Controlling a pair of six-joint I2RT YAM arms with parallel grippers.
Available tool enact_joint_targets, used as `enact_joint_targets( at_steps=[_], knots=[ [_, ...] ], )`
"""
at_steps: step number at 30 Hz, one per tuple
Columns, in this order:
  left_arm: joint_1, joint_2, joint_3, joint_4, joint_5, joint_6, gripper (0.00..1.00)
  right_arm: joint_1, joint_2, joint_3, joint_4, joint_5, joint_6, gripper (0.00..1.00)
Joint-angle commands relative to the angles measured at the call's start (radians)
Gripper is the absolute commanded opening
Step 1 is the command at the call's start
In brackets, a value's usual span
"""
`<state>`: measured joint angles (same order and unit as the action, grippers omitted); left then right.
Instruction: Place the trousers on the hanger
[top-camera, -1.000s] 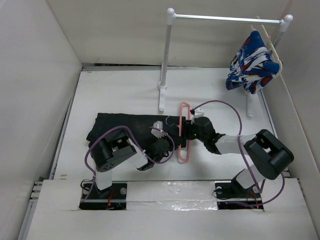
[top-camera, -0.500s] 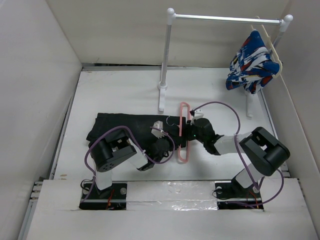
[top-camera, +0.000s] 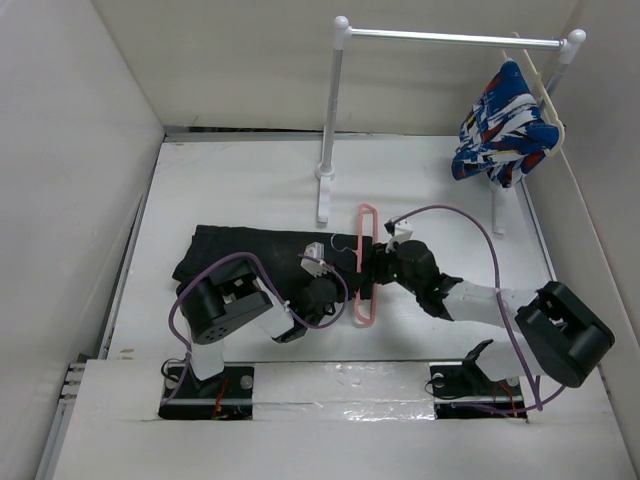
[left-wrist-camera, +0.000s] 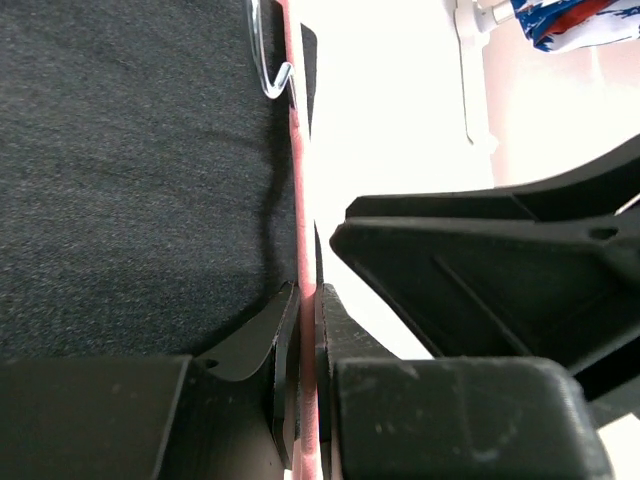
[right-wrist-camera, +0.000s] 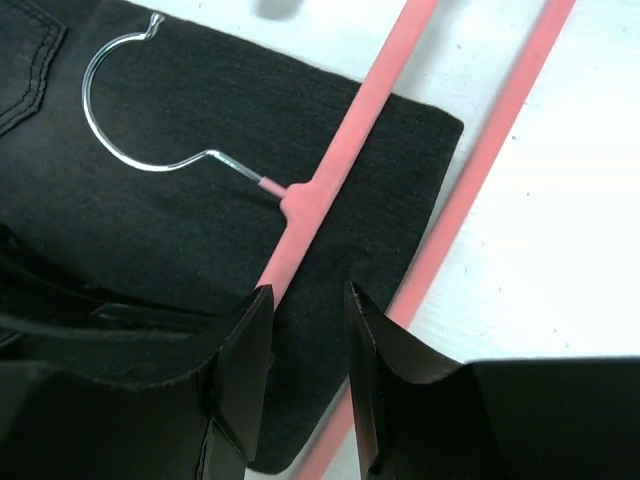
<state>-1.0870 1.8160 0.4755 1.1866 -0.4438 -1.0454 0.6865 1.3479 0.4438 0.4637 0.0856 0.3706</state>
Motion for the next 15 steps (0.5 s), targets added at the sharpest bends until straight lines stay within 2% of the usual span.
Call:
enact_joint_targets(
  at_steps=[1, 15],
  knots=[
    [-0.004, 0.011, 0.026, 0.060, 0.017, 0.036, 0.00, 0.021, -0.024, -0.008, -0.048, 0.071, 0.005, 0.41],
    [-0.004, -0.006, 0.008, 0.038, -0.016, 0.027, 0.00, 0.051, 0.069, -0.019, -0.016, 0.095, 0.033, 0.43]
  ],
)
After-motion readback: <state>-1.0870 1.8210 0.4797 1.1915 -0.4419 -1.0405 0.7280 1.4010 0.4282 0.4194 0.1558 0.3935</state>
